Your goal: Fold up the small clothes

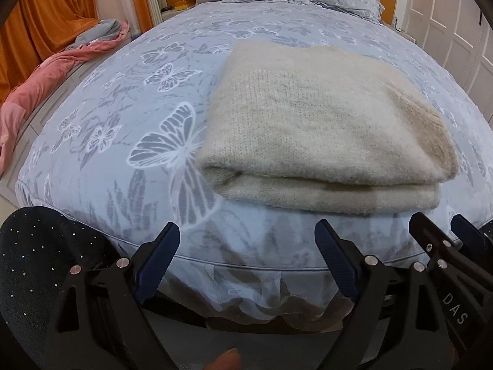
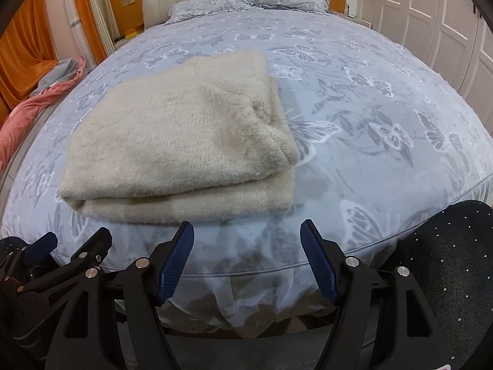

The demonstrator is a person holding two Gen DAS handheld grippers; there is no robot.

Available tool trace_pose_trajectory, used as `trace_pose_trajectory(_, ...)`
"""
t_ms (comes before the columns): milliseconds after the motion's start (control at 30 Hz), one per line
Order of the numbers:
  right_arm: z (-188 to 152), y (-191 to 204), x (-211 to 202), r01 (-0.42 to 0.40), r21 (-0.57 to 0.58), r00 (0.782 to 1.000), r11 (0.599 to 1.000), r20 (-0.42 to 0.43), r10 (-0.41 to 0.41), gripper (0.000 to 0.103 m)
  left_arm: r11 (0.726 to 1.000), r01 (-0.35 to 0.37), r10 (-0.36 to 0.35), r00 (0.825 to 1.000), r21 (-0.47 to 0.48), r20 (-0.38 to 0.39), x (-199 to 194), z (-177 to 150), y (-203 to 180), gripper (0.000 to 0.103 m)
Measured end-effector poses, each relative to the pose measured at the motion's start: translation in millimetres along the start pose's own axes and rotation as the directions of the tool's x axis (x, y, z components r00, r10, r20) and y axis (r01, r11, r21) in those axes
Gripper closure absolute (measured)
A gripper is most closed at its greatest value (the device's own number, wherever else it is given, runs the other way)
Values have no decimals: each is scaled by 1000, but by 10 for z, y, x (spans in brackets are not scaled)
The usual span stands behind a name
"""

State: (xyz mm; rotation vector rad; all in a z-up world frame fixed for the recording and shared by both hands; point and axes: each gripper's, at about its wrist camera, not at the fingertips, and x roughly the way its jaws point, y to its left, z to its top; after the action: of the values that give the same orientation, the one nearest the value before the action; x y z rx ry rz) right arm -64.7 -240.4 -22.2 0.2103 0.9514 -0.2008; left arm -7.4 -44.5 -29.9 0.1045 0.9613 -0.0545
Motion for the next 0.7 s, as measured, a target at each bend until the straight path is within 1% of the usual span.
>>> trace_pose_trajectory(267, -16, 46, 1, 22, -15, 1000, 1000, 14, -22, 34, 1000, -16, 16, 1000, -2, 19, -4, -13, -14, 16)
trace_pose_trajectory(700, -22, 61, -8, 26, -15, 999, 1000, 21, -25, 33, 1000, -23, 23, 999, -2, 27, -11, -17, -20, 16)
